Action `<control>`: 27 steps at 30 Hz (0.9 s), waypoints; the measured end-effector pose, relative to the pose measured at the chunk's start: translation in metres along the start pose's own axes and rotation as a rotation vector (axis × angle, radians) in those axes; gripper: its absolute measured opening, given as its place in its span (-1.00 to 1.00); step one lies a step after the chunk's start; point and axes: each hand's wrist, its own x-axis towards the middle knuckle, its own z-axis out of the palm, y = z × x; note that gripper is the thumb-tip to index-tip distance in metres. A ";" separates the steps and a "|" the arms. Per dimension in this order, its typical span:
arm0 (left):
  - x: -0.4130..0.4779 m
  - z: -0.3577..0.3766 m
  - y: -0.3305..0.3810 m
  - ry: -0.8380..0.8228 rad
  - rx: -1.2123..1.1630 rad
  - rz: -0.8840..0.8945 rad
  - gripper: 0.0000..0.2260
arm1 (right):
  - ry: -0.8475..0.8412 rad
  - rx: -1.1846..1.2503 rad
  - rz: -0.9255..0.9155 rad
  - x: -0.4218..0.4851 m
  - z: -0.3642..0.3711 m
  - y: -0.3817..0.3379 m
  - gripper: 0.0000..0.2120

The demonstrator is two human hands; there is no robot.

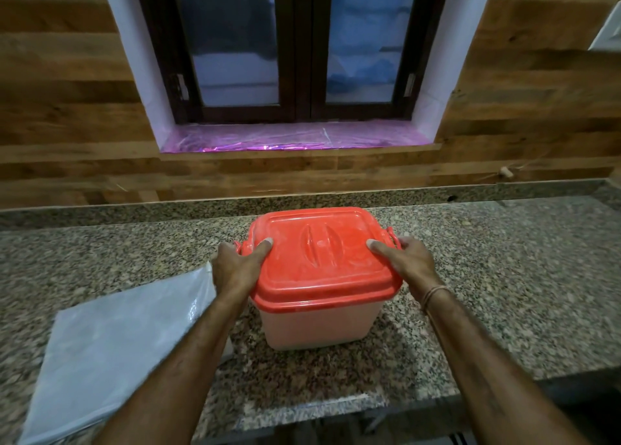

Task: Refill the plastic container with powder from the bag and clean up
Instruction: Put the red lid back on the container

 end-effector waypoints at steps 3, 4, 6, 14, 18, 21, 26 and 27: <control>-0.002 0.000 -0.002 -0.102 -0.136 -0.058 -0.13 | -0.057 0.037 -0.013 0.002 -0.003 0.000 -0.50; -0.001 -0.001 -0.004 -0.145 -0.153 -0.069 -0.09 | -0.078 0.068 -0.016 0.000 -0.003 0.001 -0.49; -0.002 -0.002 -0.006 -0.174 -0.153 -0.066 -0.13 | -0.100 0.110 -0.034 0.000 -0.001 0.005 -0.51; 0.003 0.003 -0.006 -0.146 0.056 0.070 -0.34 | -0.099 -0.049 -0.172 0.000 0.006 0.006 -0.52; -0.007 0.010 0.006 -0.109 0.312 0.165 -0.49 | -0.027 -0.506 -0.309 -0.002 0.016 -0.003 -0.49; -0.007 0.011 0.007 -0.121 0.363 0.162 -0.44 | -0.032 -0.654 -0.304 -0.005 0.022 -0.011 -0.42; -0.004 0.009 -0.008 -0.156 0.089 0.087 -0.45 | -0.163 -0.101 -0.135 -0.007 0.005 0.003 -0.52; -0.003 0.008 -0.012 -0.155 0.006 0.035 -0.45 | -0.204 0.049 -0.051 -0.006 0.002 0.004 -0.52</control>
